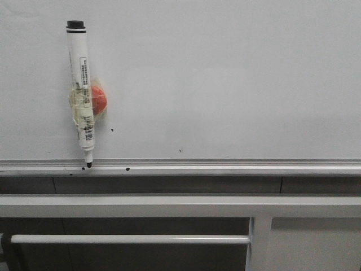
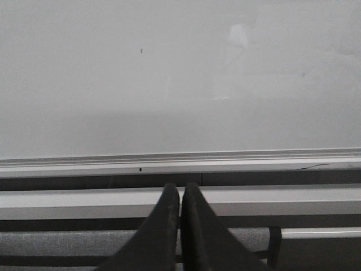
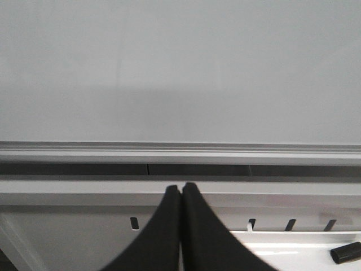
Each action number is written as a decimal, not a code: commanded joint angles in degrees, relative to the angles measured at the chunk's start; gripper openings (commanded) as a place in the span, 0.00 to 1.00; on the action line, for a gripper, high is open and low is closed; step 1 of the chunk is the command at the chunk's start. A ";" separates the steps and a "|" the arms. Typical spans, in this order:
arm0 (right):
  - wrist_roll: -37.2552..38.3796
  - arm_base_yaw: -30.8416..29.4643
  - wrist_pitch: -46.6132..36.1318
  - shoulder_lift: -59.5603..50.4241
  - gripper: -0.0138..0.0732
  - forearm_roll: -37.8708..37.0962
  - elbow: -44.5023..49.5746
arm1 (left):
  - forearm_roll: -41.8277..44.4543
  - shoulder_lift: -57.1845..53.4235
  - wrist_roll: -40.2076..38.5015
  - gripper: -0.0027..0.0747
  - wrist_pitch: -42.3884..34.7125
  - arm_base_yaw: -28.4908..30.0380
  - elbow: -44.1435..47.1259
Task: Write number 1 on whiteboard
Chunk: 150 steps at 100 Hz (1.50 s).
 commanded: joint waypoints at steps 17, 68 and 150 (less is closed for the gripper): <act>-0.47 -0.40 -1.76 -0.80 0.09 -0.06 1.85 | -0.40 -1.34 -0.65 0.01 -4.51 -0.27 0.30; -0.47 -0.40 -1.76 -0.80 0.09 -0.06 1.85 | -2.49 -1.34 -0.65 0.01 -22.46 -0.27 0.30; 2.17 -0.28 -26.61 -0.70 0.09 13.23 0.42 | -15.25 -1.00 -0.65 0.01 -26.39 -0.27 -1.27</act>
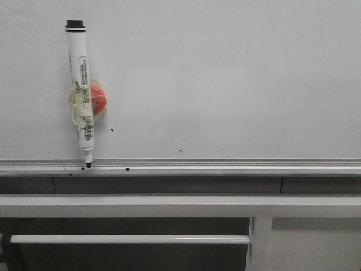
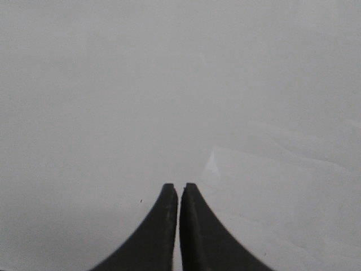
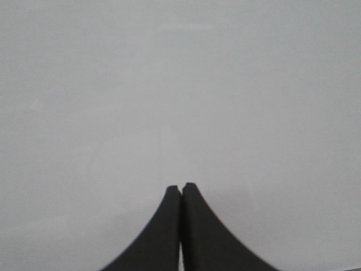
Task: Write number 1 on whiteboard
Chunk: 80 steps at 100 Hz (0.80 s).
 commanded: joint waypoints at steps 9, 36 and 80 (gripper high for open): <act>2.11 0.76 5.73 -0.26 0.09 0.96 -3.67 | 0.94 0.73 -0.65 0.01 -0.82 -0.27 -4.68; 2.25 4.23 8.11 5.13 0.09 2.67 -15.04 | 2.82 10.12 0.00 0.01 -2.59 -0.27 -15.39; 2.25 4.23 12.21 5.36 0.09 2.76 -15.21 | 5.63 14.31 0.00 0.55 -8.68 -0.37 -15.39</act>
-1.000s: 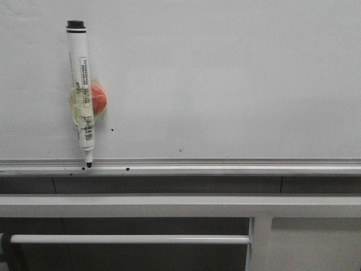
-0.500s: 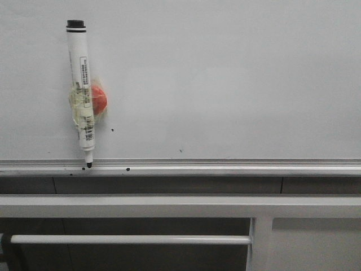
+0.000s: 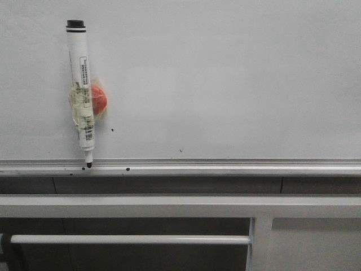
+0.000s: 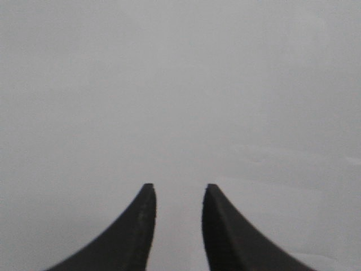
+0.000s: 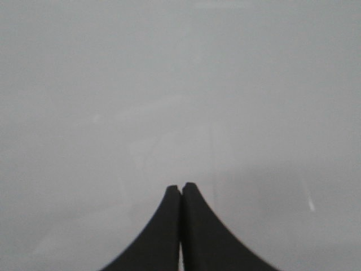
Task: Write number 1 on whiteboard
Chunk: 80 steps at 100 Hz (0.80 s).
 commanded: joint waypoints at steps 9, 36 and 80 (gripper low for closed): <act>-0.24 0.04 4.10 1.43 0.09 1.09 -1.95 | 0.32 1.04 0.00 0.60 -10.36 -0.37 -2.06; -3.56 0.04 9.75 1.66 0.09 5.66 -2.80 | 1.71 1.37 0.00 0.60 -5.61 -0.37 -3.03; -16.80 0.04 16.06 14.45 0.09 5.87 -9.49 | 0.29 16.83 0.00 0.60 1.63 -17.85 -9.42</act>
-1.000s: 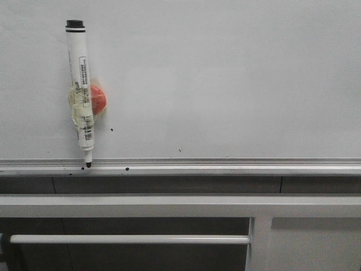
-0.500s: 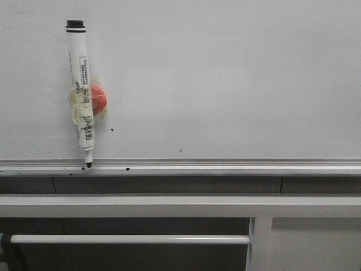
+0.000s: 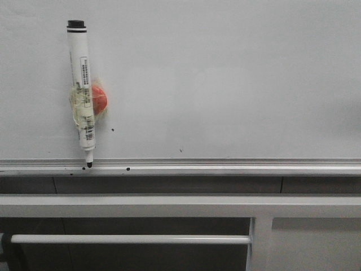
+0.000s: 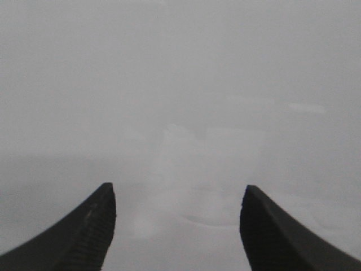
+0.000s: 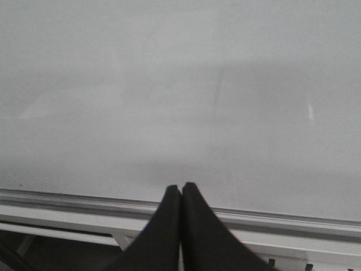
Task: Write number 1 on whiteboard
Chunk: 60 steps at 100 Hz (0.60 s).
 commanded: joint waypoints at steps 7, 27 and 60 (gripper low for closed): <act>-1.57 0.04 -3.52 3.11 0.09 0.82 -2.13 | 1.39 5.32 0.00 0.60 -4.80 -9.29 -2.13; -2.62 0.04 -4.38 3.11 0.09 2.06 -2.61 | 1.39 12.43 0.00 0.60 -8.50 -18.86 -2.13; -2.62 0.04 -4.41 3.11 0.09 2.19 -2.61 | -3.65 27.04 0.00 0.60 -21.12 -28.76 0.66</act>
